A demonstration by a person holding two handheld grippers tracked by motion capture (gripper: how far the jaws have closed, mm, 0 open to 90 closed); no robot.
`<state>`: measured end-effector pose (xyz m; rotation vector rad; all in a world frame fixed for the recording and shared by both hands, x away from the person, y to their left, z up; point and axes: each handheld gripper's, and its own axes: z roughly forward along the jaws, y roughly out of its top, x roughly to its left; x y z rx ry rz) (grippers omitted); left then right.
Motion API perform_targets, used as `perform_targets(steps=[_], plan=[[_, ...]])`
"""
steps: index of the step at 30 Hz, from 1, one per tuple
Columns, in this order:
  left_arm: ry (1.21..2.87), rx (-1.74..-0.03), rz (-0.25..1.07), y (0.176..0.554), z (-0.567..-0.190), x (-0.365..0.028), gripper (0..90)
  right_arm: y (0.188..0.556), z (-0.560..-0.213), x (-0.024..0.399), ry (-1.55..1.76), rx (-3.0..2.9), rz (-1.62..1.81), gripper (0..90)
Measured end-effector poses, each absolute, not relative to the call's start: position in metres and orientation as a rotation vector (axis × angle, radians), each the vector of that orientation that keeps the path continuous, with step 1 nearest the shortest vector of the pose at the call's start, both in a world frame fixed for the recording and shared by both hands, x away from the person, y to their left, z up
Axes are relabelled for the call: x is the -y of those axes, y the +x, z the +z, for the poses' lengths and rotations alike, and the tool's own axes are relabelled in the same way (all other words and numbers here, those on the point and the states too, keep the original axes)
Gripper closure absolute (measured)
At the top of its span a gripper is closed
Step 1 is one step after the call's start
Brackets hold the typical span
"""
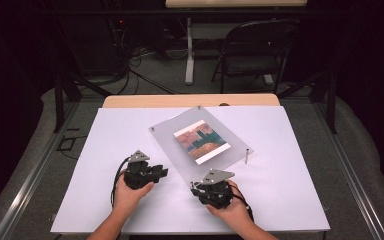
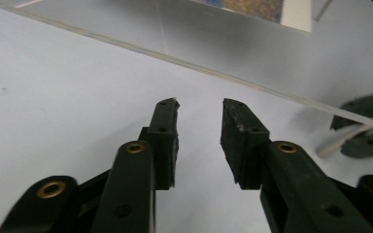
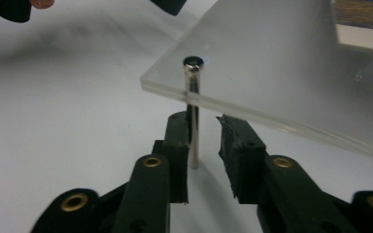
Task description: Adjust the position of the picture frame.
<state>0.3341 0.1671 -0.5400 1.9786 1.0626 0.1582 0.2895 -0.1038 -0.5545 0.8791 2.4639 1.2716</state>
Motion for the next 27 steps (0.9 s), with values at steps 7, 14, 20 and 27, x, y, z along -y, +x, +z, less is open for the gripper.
perform_targets(steps=[7, 14, 20, 27], plan=[[1.977, -1.073, 0.178, 0.321, -0.541, -0.164, 42.6, 0.284, -0.544, 0.129, 0.906, -2.404, 1.324, 53.2], [1.988, -1.053, 0.178, 0.309, -0.541, -0.158, 36.1, 0.28, -0.538, 0.153, 0.927, -2.354, 1.297, 39.5], [1.989, -1.009, 0.165, 0.302, -0.541, -0.15, 32.9, 0.282, -0.537, 0.175, 0.953, -2.289, 1.231, 36.2], [2.008, -0.983, 0.148, 0.297, -0.542, -0.142, 33.7, 0.29, -0.533, 0.196, 1.028, -2.207, 1.227, 36.3]])
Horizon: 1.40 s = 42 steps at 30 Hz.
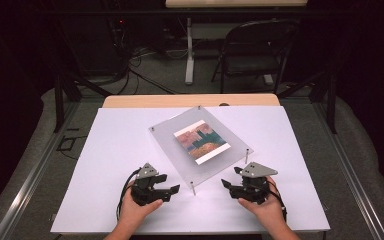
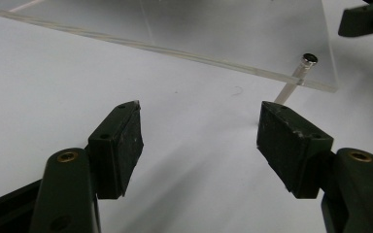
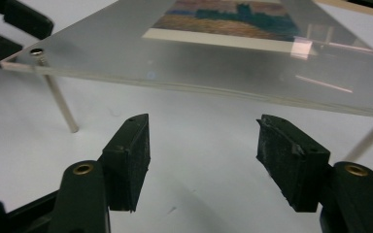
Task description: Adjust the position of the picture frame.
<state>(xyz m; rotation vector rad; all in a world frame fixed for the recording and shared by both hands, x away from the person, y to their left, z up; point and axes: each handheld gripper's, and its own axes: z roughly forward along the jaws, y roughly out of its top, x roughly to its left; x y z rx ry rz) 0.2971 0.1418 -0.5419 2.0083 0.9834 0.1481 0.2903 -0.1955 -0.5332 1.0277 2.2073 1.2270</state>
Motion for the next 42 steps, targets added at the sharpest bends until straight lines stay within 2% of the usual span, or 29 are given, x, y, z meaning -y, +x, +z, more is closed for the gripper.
perform_targets(steps=[12, 19, 24, 36, 42], plan=[[2.043, -0.916, 0.149, 0.292, -0.549, -0.122, 43.2, 0.299, -0.531, 0.22, 1.129, -2.106, 1.241, 38.7], [2.058, -0.873, 0.083, 0.291, -0.556, -0.099, 47.0, 0.302, -0.53, 0.23, 1.155, -2.079, 1.24, 39.5], [2.061, -0.865, 0.076, 0.292, -0.56, -0.081, 58.2, 0.303, -0.53, 0.237, 1.174, -2.06, 1.236, 39.9], [2.042, -0.876, 0.055, 0.299, -0.563, -0.075, 83.4, 0.317, -0.534, 0.262, 1.266, -2.011, 1.204, 42.5], [2.045, -0.873, 0.054, 0.299, -0.562, -0.075, 84.0, 0.332, -0.544, 0.26, 1.281, -2.015, 1.183, 46.0]])
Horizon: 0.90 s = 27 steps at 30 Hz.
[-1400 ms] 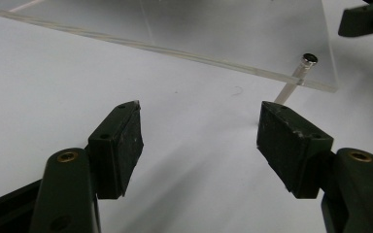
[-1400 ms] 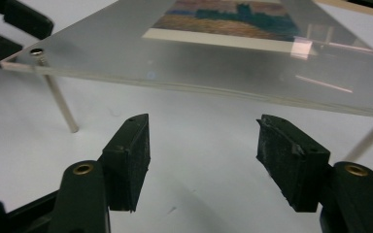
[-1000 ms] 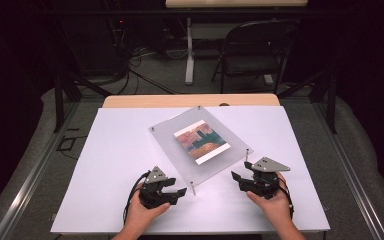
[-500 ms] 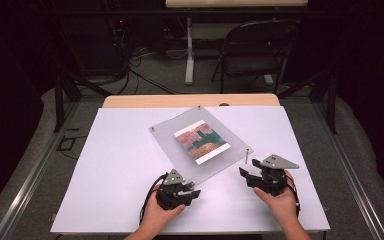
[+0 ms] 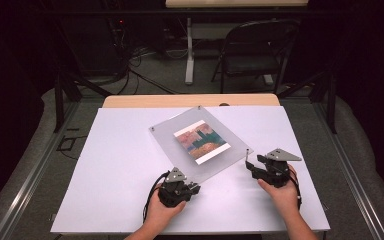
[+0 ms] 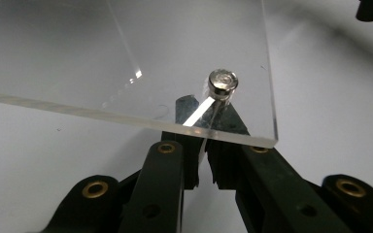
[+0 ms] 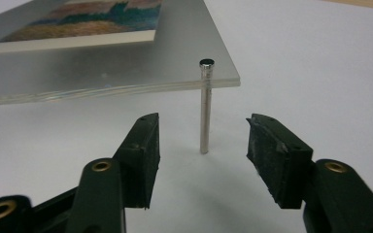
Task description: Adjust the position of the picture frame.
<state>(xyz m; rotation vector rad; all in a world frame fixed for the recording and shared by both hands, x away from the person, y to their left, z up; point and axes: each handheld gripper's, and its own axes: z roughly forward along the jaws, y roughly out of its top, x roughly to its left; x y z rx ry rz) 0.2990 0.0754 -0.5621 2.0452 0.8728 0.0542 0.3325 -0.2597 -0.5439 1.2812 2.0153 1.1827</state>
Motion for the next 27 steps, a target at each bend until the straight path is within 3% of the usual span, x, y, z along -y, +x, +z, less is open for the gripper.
perform_targets(steps=[5, 18, 24, 27], plan=[[2.041, -0.871, 0.039, 0.3, -0.561, -0.076, 84.1, 0.351, -0.552, 0.252, 1.27, -2.017, 1.151, 58.5], [2.039, -0.87, 0.039, 0.3, -0.559, -0.078, 84.2, 0.373, -0.563, 0.241, 1.191, -2.08, 1.154, 69.0], [2.035, -0.868, 0.035, 0.3, -0.56, -0.078, 84.2, 0.375, -0.565, 0.243, 1.206, -2.093, 1.167, 84.8], [2.04, -0.866, 0.039, 0.3, -0.558, -0.079, 84.3, 0.376, -0.565, 0.246, 1.206, -2.094, 1.208, 85.0]])
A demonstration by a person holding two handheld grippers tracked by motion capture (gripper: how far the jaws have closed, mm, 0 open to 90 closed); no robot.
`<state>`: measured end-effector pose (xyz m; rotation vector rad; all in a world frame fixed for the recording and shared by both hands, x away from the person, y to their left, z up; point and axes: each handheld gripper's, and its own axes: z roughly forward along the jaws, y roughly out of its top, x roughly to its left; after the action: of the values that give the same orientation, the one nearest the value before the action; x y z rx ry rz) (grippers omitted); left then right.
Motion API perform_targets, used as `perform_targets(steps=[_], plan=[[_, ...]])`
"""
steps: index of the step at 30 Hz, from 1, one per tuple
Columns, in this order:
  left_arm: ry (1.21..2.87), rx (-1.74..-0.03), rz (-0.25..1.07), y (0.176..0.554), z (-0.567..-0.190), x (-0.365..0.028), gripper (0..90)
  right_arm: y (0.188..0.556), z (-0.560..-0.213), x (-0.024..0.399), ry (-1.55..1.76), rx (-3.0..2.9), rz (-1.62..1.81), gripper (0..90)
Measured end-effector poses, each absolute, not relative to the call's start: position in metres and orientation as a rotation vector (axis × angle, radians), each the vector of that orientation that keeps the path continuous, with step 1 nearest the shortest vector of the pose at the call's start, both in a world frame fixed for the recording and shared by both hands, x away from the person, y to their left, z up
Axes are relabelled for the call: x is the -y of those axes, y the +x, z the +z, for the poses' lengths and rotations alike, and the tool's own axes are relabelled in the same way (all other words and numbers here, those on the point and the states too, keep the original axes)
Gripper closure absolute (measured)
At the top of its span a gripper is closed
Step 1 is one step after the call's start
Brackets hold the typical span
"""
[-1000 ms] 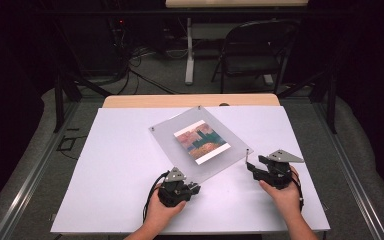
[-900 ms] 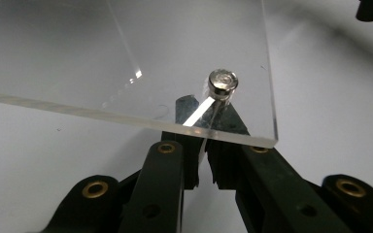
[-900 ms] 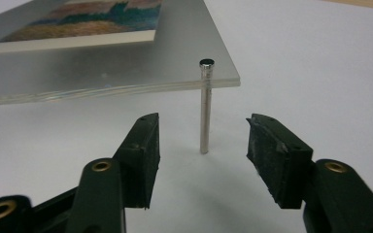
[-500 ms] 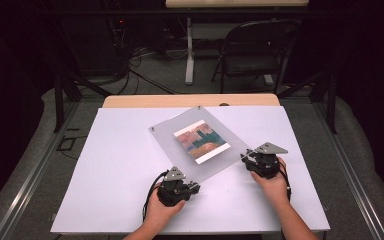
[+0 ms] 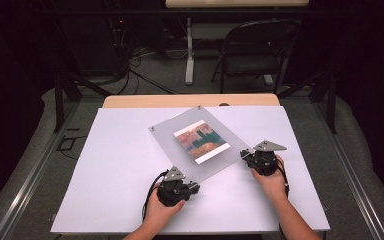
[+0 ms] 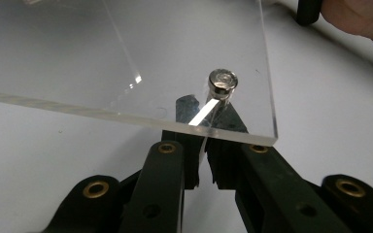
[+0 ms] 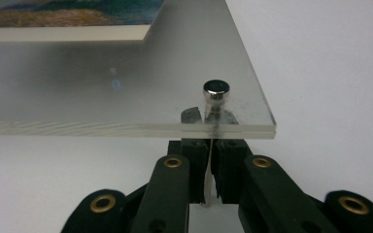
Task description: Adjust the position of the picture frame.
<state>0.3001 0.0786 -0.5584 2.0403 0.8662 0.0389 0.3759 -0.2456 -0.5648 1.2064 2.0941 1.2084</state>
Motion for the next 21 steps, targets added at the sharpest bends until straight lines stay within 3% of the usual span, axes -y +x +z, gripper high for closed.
perform_targets(steps=[21], plan=[[1.97, -0.911, 0.04, 0.31, -0.538, -0.12, 84.8, 0.352, -0.54, 0.235, 1.133, -2.133, 1.286, 85.2]])
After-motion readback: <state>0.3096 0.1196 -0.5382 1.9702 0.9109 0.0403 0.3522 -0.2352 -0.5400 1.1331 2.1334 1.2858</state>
